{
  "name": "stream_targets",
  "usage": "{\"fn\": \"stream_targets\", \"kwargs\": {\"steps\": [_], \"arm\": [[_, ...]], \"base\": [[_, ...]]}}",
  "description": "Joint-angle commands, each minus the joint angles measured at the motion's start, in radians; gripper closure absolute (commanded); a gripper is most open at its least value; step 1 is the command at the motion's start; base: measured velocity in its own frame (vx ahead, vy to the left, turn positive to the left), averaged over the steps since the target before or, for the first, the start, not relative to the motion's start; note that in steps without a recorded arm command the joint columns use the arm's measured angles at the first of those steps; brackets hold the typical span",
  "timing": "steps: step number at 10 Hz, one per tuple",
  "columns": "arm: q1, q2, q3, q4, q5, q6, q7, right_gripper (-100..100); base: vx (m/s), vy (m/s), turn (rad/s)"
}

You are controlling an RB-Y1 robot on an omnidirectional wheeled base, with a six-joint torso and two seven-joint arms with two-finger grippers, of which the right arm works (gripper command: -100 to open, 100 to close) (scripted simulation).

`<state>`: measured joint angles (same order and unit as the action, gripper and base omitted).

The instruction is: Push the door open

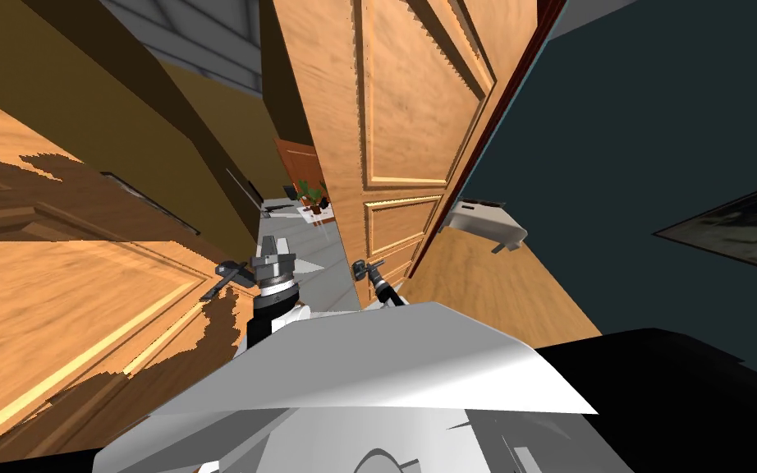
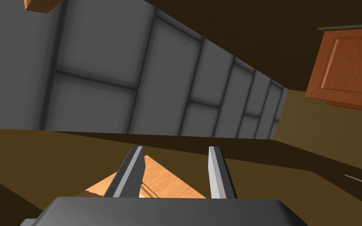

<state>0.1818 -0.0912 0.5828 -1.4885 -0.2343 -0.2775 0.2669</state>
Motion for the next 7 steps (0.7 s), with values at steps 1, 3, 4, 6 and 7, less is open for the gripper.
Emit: {"fn": "stream_targets", "kwargs": {"steps": [1, 3, 4, 6, 7], "arm": [[-0.006, 0.001, -0.030, 0.000, 0.001, 0.000, 0.001, 100], [-0.016, 0.011, -0.055, 0.013, 0.003, 0.001, 0.001, 100], [-0.021, 0.017, -0.068, 0.019, 0.003, 0.001, 0.001, 100], [-0.031, 0.028, -0.094, 0.031, 0.005, 0.002, 0.002, 100], [-0.036, 0.033, -0.107, 0.038, 0.006, 0.002, 0.002, 100]], "base": [[0.085, 0.104, -0.045], [0.077, 0.103, -0.052], [0.077, 0.104, -0.072], [0.072, 0.102, -0.067], [0.079, 0.098, -0.077]]}}
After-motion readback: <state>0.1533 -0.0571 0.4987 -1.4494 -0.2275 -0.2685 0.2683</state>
